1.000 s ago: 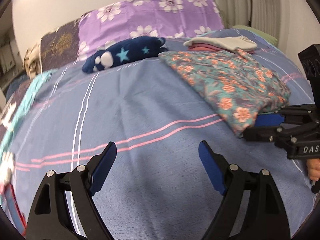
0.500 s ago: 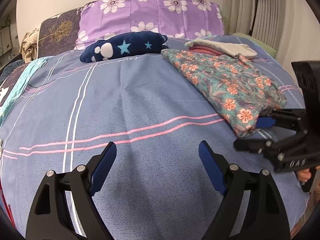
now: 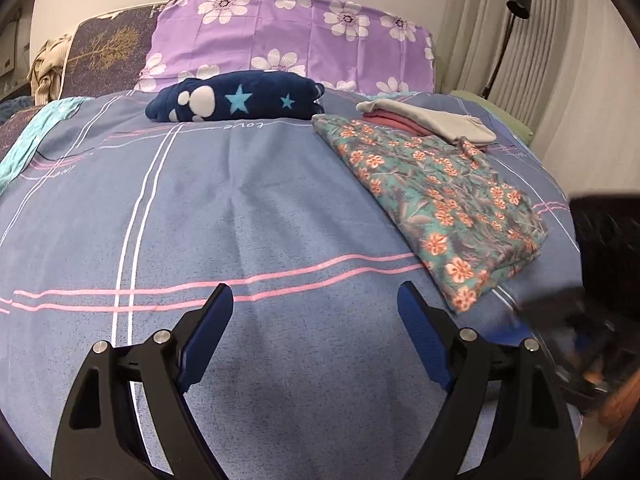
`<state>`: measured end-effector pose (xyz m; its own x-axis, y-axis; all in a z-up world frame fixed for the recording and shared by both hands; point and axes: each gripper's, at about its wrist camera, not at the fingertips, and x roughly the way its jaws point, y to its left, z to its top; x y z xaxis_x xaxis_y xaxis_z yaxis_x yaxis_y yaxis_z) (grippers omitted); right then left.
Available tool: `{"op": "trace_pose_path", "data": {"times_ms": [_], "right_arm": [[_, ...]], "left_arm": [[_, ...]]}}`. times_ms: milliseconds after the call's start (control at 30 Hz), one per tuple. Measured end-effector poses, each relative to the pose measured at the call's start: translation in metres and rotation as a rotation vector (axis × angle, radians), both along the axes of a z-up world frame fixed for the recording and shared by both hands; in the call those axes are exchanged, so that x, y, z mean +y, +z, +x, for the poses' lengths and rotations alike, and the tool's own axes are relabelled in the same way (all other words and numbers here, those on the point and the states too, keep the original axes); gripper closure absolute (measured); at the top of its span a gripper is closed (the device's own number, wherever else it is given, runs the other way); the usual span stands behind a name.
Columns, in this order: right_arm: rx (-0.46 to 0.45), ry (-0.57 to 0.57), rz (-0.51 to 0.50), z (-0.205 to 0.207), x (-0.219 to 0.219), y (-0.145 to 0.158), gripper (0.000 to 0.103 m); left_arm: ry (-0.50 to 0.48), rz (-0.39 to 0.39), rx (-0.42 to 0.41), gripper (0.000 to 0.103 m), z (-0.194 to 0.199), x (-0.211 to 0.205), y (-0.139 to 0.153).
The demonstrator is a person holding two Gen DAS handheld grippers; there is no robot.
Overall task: Fold small clothes
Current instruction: 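Open both grippers and release the folded shirt on the bed, then grasp the folded teal floral shirt edge with both grippers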
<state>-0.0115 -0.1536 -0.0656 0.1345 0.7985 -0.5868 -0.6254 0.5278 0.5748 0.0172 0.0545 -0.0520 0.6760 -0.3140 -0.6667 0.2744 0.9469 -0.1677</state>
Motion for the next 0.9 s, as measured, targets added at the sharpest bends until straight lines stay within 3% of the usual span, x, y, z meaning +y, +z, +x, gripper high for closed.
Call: {"op": "trace_pose_path", "data": {"times_ms": [100,200,267,367,400,500,600,667,700,733,767,833,900], "right_arm": [[-0.115,-0.092,-0.120,-0.012,-0.008,0.010,0.059],[-0.158,-0.215,-0.128,-0.012,-0.036,0.024,0.060],[-0.206,-0.362,-0.146,-0.008,-0.066,0.037,0.063],[-0.223,-0.592,-0.157,0.003,-0.114,0.047,0.068],[-0.220,-0.681,-0.172,0.006,-0.130,0.047,0.068],[-0.197,-0.811,-0.213,0.009,-0.159,0.039,0.068],[-0.144,-0.844,-0.205,0.007,-0.182,0.020,0.051],[-0.116,-0.821,-0.224,0.011,-0.176,0.007,0.050],[-0.108,-0.816,-0.235,0.011,-0.175,0.002,0.056],[-0.089,-0.808,-0.237,0.011,-0.173,-0.002,0.085],[-0.074,-0.808,-0.221,0.014,-0.174,-0.004,0.094],[-0.068,-0.824,-0.179,0.012,-0.180,0.002,0.094],[-0.058,-0.836,-0.235,0.014,-0.182,0.002,0.094]], "left_arm": [[-0.033,-0.002,-0.005,0.019,0.002,-0.010,0.002],[-0.103,0.029,-0.031,0.024,0.002,-0.030,0.007],[-0.157,0.059,-0.040,0.051,0.004,-0.050,0.010],[-0.206,0.045,-0.036,0.072,0.013,-0.075,0.015],[-0.211,0.041,-0.036,0.072,0.016,-0.081,0.017],[-0.272,0.055,-0.039,0.072,0.022,-0.108,0.015],[-0.306,0.168,-0.002,0.069,0.024,-0.127,-0.007],[-0.301,0.235,-0.007,0.064,0.021,-0.133,-0.021],[-0.302,0.243,-0.017,0.063,0.019,-0.133,-0.020],[-0.305,0.253,-0.020,0.061,0.017,-0.134,-0.018],[-0.307,0.260,-0.021,0.060,0.016,-0.133,-0.017],[-0.308,0.269,-0.019,0.058,0.013,-0.130,-0.019],[-0.300,0.255,-0.009,0.053,0.011,-0.124,-0.019]]}}
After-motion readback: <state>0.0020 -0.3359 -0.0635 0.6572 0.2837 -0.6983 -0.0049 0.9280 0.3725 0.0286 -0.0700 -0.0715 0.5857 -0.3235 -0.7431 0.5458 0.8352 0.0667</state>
